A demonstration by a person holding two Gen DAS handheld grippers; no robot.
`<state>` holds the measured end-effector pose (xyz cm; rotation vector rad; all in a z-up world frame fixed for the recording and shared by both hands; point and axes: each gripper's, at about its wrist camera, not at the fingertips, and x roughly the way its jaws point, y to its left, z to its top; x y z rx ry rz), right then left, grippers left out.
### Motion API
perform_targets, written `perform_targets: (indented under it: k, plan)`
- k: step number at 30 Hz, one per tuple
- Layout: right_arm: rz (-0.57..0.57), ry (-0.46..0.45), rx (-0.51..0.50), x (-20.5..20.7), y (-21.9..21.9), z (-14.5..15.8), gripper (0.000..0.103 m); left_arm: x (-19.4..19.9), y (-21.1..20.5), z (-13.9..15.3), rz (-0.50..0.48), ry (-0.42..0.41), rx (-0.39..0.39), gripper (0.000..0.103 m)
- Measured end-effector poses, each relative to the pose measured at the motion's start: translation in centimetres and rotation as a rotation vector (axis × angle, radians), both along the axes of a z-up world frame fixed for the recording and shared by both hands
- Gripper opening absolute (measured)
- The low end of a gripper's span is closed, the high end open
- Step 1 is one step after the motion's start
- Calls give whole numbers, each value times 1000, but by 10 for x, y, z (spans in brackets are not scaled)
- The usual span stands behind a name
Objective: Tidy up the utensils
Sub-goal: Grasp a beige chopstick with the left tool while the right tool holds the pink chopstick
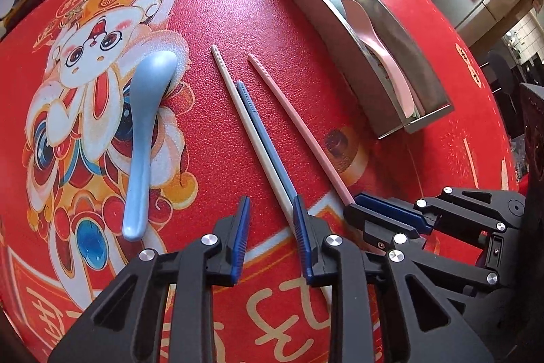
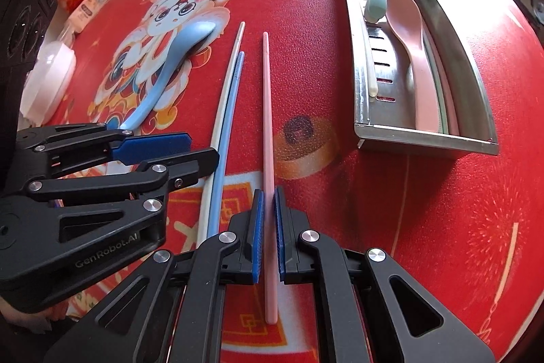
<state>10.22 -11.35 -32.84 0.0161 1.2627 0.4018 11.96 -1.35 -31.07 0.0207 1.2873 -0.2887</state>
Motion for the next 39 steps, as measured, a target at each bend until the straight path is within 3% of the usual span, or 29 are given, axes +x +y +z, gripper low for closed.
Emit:
perform_targets:
  k: [11, 17, 24, 27, 31, 39]
  plan:
    - [-26, 10, 34, -3, -7, -1, 7, -1, 17, 0, 22, 13, 8, 27]
    - [-32, 14, 45, -4, -9, -2, 7, -3, 34, 0, 48, 38, -29, 23]
    - [-26, 16, 36, -4, -9, -1, 7, 13, 19, 1, 25, 20, -12, 23]
    - [-25, 18, 37, -3, -8, -1, 7, 14, 9, 0, -28, -9, 5, 14]
    - [-34, 28, 57, -3, -11, -2, 7, 14, 5, 0, -88, -39, 7, 14]
    - [-39, 34, 55, 1, -9, -1, 7, 6, 21, 0, -84, -18, -24, 13]
